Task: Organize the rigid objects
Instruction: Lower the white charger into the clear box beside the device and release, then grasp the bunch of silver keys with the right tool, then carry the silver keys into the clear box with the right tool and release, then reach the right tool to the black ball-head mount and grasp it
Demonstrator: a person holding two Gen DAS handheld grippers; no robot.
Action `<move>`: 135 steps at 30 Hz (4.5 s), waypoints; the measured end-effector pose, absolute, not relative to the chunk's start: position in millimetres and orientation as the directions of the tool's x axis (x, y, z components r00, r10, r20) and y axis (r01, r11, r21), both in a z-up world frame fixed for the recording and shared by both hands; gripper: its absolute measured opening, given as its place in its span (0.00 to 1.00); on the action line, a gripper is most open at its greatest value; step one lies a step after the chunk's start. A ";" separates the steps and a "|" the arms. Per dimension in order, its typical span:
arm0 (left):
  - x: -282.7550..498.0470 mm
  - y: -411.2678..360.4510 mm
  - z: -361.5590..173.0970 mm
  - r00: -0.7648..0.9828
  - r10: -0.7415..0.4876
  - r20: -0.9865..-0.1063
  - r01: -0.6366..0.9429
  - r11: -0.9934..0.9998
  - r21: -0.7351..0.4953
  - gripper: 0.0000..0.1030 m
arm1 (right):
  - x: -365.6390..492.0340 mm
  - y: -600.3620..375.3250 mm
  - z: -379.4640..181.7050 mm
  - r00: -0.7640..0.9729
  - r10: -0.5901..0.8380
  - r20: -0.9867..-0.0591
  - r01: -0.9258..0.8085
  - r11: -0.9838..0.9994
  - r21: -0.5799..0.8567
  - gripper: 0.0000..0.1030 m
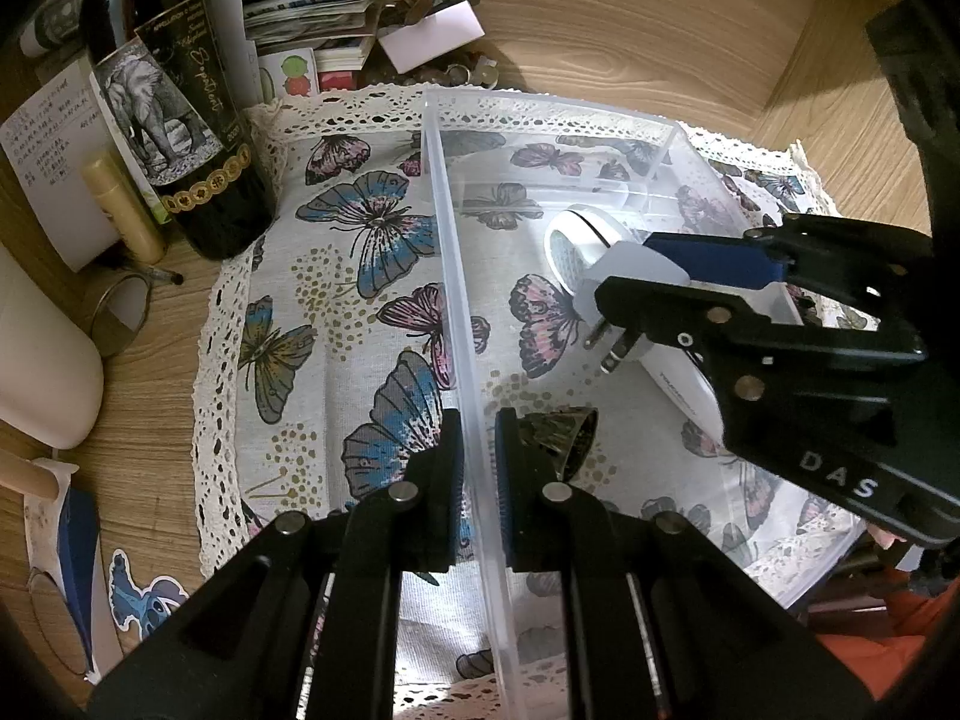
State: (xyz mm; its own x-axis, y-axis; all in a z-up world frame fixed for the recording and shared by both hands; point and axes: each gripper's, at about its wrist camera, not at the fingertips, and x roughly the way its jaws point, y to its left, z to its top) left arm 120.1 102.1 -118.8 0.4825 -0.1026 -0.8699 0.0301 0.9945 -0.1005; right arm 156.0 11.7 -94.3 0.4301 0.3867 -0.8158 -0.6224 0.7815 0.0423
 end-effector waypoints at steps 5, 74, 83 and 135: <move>120.1 101.6 -118.9 0.482 -0.101 -0.870 0.032 0.995 -0.098 0.10 | 155.6 8.2 -87.4 0.444 0.391 -0.806 -0.615 0.787 0.042 0.28; 122.8 107.8 -121.5 0.476 -0.110 -0.873 0.029 0.994 -0.110 0.10 | 193.9 -126.4 -69.9 0.625 0.217 -0.750 -0.328 0.945 0.000 0.57; 123.8 106.0 -122.0 0.476 -0.109 -0.872 0.032 0.994 -0.107 0.10 | 177.8 -91.7 -20.9 0.702 0.311 -0.640 -0.407 0.914 -0.002 0.57; 124.8 104.2 -123.5 0.476 -0.107 -0.873 0.034 0.994 -0.104 0.10 | 163.2 -115.3 -43.9 0.668 0.231 -0.707 -0.341 0.940 -0.015 0.58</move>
State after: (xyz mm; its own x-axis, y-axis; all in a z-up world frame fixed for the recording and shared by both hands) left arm 124.8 104.2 -123.5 0.4763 -0.1074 -0.8727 0.0338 0.9940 -0.1039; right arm 163.2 -115.3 -43.9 0.6684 0.2310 -0.7070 -0.3408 0.9400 -0.0151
